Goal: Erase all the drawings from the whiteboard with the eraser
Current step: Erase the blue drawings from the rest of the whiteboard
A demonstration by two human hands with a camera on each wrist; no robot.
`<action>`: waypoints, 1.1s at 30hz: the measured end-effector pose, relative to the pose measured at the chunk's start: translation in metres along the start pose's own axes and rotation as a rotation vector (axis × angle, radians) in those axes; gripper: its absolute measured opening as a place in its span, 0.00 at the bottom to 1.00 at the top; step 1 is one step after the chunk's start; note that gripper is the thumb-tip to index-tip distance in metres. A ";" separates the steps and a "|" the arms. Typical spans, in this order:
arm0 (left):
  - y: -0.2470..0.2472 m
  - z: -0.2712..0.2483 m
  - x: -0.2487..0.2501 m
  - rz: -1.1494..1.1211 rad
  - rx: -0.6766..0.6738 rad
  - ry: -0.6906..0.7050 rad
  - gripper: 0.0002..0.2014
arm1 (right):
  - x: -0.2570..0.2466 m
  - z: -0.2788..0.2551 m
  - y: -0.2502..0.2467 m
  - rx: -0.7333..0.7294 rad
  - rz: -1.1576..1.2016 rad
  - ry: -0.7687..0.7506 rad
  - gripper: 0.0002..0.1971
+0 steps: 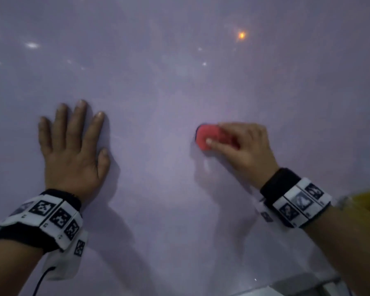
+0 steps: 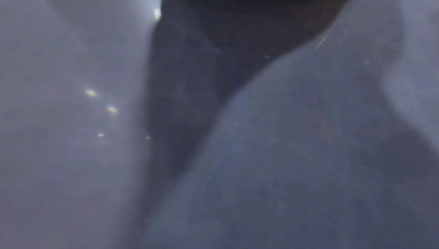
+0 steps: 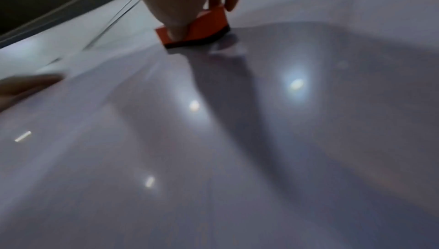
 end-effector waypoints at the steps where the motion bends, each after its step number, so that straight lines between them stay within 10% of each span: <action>1: 0.000 0.000 0.000 0.009 -0.009 -0.006 0.28 | 0.021 0.026 -0.012 0.095 -0.049 0.123 0.10; 6: -0.006 0.003 0.006 0.005 -0.067 -0.041 0.28 | 0.045 0.085 -0.019 0.513 -0.091 0.703 0.16; 12: -0.011 0.007 0.008 -0.049 -0.130 -0.069 0.27 | 0.014 0.063 -0.008 0.117 -0.202 0.060 0.25; 17: -0.010 0.007 0.007 -0.055 -0.118 -0.068 0.27 | 0.063 0.086 -0.031 0.418 -0.120 0.659 0.18; 21: -0.012 0.009 0.007 -0.064 -0.131 -0.065 0.27 | 0.012 0.085 -0.005 0.229 -0.095 0.261 0.18; 26: -0.013 0.008 0.006 -0.069 -0.109 -0.042 0.27 | 0.064 0.084 -0.017 0.011 -0.105 -0.050 0.18; 33: -0.010 0.009 0.004 -0.056 -0.103 -0.017 0.27 | 0.070 0.163 -0.029 0.467 -0.103 0.641 0.19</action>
Point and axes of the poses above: each hand's wrist, its own z-axis towards the middle knuckle, its own y-axis out of the palm, x = y × z, the point moved 2 cm from there along z, towards the middle knuckle, and after that the axes turned 4 degrees about -z, right-handed, at the moved point
